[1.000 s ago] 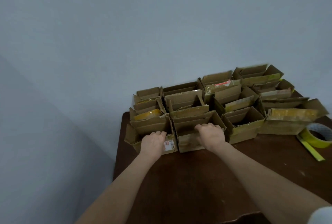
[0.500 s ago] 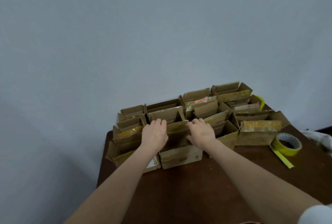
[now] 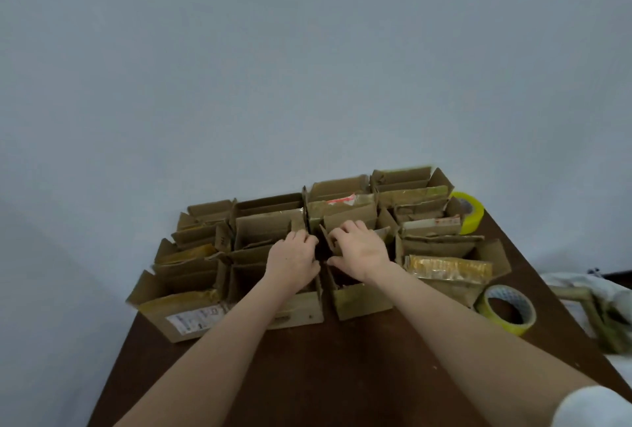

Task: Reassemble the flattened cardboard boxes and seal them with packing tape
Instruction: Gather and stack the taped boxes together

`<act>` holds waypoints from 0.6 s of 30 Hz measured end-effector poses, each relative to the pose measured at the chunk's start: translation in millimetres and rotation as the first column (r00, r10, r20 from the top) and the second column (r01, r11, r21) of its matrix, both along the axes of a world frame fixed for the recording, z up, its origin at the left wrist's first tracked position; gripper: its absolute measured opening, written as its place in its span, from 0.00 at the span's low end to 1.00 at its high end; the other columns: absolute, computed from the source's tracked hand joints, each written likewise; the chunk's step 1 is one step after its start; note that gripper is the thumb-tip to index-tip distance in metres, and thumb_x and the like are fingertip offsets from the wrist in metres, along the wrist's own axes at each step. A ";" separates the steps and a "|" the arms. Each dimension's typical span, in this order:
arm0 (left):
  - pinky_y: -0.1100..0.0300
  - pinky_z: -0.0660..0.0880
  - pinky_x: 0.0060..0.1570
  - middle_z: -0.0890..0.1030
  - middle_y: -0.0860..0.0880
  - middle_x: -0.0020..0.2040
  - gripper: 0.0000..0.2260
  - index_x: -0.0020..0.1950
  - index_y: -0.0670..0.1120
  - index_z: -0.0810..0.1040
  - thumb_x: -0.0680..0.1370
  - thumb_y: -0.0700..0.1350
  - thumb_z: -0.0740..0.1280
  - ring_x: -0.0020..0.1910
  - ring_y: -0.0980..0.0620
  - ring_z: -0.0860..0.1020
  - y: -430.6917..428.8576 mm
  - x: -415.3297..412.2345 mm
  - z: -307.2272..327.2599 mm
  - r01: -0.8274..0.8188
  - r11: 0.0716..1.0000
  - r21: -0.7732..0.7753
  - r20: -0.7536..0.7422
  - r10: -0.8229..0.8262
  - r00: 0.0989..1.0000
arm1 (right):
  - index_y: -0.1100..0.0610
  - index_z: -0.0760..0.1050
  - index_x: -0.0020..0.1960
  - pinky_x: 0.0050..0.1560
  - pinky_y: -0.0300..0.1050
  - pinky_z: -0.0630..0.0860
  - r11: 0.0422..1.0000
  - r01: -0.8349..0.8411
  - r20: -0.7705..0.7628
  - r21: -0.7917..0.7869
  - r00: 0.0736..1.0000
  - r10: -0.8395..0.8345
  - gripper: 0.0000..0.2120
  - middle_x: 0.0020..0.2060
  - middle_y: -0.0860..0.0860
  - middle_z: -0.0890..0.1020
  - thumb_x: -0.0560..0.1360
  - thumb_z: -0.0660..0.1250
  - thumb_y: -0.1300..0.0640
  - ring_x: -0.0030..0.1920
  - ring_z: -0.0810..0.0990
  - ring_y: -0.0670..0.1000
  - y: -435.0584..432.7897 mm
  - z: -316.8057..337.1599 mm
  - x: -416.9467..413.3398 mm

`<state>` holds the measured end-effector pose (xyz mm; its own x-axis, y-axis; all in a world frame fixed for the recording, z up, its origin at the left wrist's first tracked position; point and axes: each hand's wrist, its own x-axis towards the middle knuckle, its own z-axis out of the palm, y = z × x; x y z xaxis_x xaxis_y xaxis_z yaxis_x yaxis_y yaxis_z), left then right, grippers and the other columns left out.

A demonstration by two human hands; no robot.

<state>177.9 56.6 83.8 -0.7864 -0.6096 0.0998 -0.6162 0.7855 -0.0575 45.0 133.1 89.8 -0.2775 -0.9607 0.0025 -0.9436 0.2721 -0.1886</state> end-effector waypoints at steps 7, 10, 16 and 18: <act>0.53 0.72 0.59 0.73 0.47 0.68 0.33 0.75 0.47 0.59 0.75 0.56 0.68 0.65 0.48 0.72 50.7 -56.6 -42.6 0.104 0.981 0.165 0.208 -0.137 0.968 | 0.52 0.64 0.70 0.67 0.53 0.68 0.975 0.220 0.054 0.036 0.974 -0.221 0.31 0.67 0.53 0.68 0.72 0.69 0.43 0.69 0.66 0.56 44.6 -21.0 -74.2; 0.52 0.75 0.47 0.78 0.46 0.60 0.25 0.74 0.48 0.62 0.78 0.46 0.66 0.56 0.45 0.78 58.0 -70.1 -61.3 0.004 0.988 0.153 0.313 -0.053 0.948 | 0.52 0.64 0.68 0.66 0.53 0.69 0.952 0.286 0.048 0.108 0.955 -0.292 0.37 0.65 0.53 0.69 0.66 0.74 0.39 0.68 0.67 0.56 60.2 -33.7 -91.9; 0.54 0.77 0.47 0.81 0.48 0.52 0.15 0.60 0.49 0.75 0.77 0.35 0.63 0.52 0.46 0.80 25.5 -70.5 -62.7 -0.063 0.996 0.070 0.386 0.032 0.922 | 0.51 0.65 0.69 0.65 0.54 0.65 0.919 0.250 -0.039 0.306 0.967 -0.250 0.26 0.66 0.52 0.71 0.74 0.69 0.50 0.68 0.67 0.56 75.2 -51.9 -108.1; 0.53 0.78 0.48 0.81 0.49 0.52 0.15 0.61 0.50 0.75 0.78 0.35 0.62 0.52 0.47 0.80 18.7 -70.1 -65.6 -0.065 0.996 0.065 0.388 0.035 0.921 | 0.49 0.67 0.68 0.64 0.54 0.65 0.940 0.218 -0.049 0.264 0.976 -0.212 0.21 0.64 0.50 0.74 0.77 0.64 0.58 0.66 0.69 0.55 74.9 -55.8 -108.7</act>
